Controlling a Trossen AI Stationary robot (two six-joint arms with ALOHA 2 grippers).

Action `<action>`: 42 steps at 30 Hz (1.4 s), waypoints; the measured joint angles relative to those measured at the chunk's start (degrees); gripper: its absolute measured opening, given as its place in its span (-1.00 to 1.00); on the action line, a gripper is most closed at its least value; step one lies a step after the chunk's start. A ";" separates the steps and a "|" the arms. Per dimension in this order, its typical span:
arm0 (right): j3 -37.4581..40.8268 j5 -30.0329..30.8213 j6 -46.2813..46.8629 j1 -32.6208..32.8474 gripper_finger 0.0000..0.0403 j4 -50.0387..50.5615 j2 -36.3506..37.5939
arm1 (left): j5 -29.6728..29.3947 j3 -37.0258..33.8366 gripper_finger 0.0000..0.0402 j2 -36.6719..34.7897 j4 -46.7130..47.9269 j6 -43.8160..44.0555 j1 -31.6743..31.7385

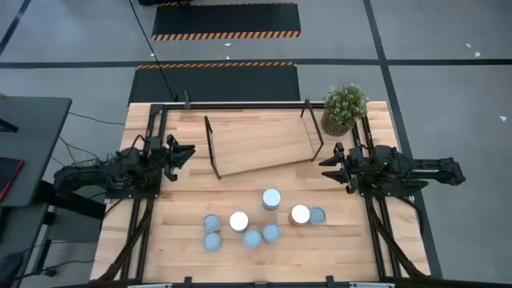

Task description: Pick and place cans onto a shelf

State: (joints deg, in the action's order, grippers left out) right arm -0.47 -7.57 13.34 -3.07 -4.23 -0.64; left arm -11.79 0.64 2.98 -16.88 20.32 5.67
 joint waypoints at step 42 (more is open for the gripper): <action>0.00 0.02 0.00 0.00 -0.10 -0.40 0.00 | -6.62 0.02 -0.52 0.00 -7.28 30.05 0.00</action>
State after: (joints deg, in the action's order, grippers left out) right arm -0.47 -7.55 13.34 -3.07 -4.63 -0.64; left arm -18.41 0.67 2.98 -24.16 50.37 5.67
